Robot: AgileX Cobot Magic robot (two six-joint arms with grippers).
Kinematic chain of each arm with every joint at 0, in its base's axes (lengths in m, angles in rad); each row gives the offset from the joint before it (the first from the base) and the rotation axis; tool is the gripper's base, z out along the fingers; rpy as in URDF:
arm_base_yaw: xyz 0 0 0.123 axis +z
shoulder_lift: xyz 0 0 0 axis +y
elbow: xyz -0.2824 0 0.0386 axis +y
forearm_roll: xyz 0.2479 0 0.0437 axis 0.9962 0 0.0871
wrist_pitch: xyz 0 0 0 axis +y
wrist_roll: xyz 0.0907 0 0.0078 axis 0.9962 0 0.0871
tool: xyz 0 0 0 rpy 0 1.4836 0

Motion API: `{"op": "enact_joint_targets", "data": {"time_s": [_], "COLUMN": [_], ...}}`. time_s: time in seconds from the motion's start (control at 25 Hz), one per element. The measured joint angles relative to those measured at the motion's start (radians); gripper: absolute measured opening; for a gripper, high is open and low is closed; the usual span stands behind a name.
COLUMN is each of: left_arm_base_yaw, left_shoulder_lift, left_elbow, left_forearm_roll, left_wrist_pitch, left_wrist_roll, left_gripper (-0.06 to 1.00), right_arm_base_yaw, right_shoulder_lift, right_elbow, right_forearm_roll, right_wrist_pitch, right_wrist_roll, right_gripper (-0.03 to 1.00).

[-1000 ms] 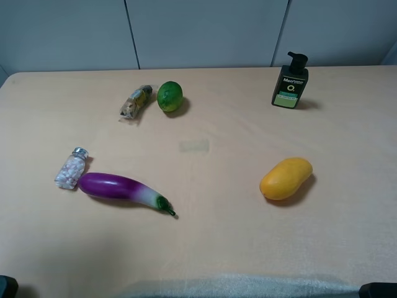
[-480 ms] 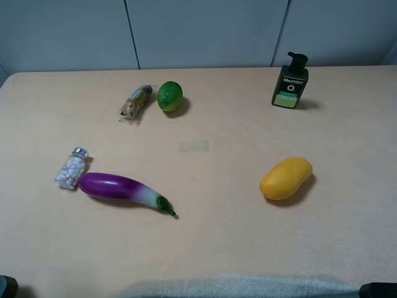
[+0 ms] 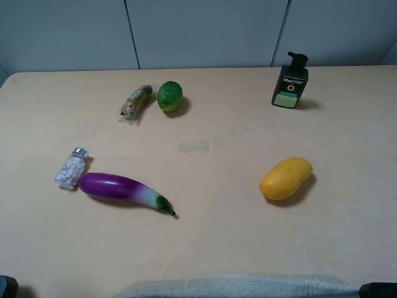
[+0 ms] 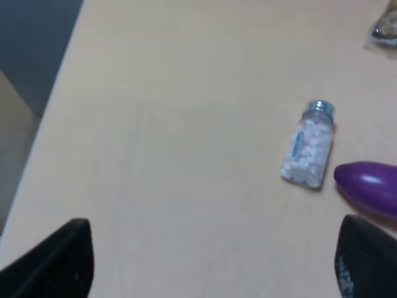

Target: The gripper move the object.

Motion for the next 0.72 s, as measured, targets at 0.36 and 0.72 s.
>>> {"op": "enact_joint_targets", "data": {"time_s": [0.36, 0.72], "left_arm_base_yaw": [0.0, 0.0], "left_shoulder_lift": [-0.068, -0.07], "left_elbow": [0.004, 0.034], "left_forearm_roll": [-0.025, -0.026], "left_wrist_pitch": [-0.019, -0.078], "left_wrist_roll": [0.009, 0.011], "left_gripper": [0.85, 0.85], "right_arm_base_yaw": [0.0, 0.0], "right_shoulder_lift": [0.0, 0.0], "right_elbow": [0.0, 0.0], "right_forearm_roll": [0.0, 0.0], "right_wrist_pitch": [0.0, 0.0], "right_wrist_roll": [0.0, 0.0], "right_gripper": [0.69, 0.69]}}
